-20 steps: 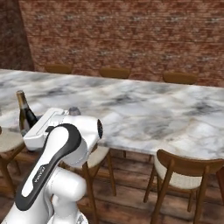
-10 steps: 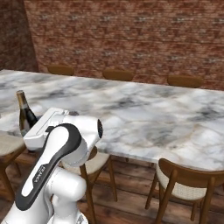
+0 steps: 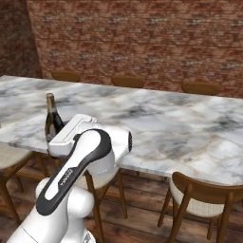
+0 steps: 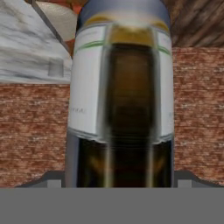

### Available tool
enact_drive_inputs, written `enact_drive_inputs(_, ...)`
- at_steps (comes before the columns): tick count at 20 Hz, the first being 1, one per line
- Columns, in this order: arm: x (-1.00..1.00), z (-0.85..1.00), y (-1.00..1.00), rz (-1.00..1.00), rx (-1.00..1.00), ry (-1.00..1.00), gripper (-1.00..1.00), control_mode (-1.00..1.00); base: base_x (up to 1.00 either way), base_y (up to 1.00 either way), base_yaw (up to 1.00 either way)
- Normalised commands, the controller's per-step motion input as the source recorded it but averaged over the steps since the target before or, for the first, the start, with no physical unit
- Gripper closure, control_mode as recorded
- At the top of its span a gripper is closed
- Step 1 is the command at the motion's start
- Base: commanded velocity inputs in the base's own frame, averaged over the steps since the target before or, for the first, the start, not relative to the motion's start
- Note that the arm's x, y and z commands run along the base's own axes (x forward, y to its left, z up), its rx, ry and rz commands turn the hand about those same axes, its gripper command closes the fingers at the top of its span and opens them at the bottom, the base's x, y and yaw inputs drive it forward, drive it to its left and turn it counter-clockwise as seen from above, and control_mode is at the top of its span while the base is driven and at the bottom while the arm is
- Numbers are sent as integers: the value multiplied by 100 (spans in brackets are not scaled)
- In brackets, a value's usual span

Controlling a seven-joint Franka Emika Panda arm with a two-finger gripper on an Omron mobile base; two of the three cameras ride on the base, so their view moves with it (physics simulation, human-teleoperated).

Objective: There is a wine glass and glass cup on the dining counter. Place the wine bottle next to the wine glass and the juice bottle next to the glass cup.

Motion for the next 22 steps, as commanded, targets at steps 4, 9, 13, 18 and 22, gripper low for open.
enact_drive_inputs(4, 94, 0, -85, 2, 0, 0, 100, -100, 0, 0, 0)
enact_drive_inputs(9, 98, -14, -64, 7, -4, 0, 100, -100, 0, 0, 0)
enact_drive_inputs(13, 100, -49, -21, 13, -8, 0, 100, -100, 0, 0, 0)
enact_drive_inputs(18, 97, -64, -2, 10, -8, 0, 100, -100, 0, 0, 0)
enact_drive_inputs(22, 56, -51, 0, 6, 0, 0, 100, -100, 0, 0, 0)
